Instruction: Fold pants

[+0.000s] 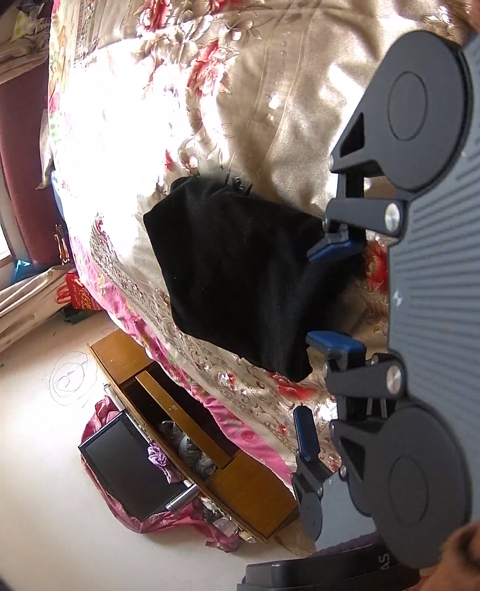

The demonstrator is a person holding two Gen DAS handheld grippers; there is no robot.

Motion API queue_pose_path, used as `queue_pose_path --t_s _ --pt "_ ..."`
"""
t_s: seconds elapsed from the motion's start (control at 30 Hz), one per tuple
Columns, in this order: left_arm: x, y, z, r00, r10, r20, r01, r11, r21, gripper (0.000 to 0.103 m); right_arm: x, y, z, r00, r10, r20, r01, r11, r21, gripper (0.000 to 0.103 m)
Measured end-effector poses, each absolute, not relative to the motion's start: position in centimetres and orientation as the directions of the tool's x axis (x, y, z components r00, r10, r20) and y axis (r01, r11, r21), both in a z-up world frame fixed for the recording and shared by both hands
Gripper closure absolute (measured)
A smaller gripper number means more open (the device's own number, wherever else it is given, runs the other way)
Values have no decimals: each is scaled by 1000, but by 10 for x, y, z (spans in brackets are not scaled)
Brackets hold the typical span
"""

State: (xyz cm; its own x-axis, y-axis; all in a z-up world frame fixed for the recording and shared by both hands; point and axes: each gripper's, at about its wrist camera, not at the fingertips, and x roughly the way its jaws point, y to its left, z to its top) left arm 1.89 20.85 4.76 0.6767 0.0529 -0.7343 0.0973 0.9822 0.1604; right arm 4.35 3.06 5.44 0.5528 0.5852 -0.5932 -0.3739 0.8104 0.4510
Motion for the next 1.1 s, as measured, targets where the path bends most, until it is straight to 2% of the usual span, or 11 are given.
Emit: queue_pose_path --t_s 0.23,0.43,1.1 --pt "9 195 45 663 141 -736 56 970 237 0 24 20 49 547 586 -597 -363 809 461 59" --pt "4 200 46 659 92 -746 32 988 150 0 18 17 45 547 584 -601 -355 811 465 58" --pt "-1 203 37 637 87 -766 25 991 134 0 10 19 38 526 573 -629 -357 820 448 55"
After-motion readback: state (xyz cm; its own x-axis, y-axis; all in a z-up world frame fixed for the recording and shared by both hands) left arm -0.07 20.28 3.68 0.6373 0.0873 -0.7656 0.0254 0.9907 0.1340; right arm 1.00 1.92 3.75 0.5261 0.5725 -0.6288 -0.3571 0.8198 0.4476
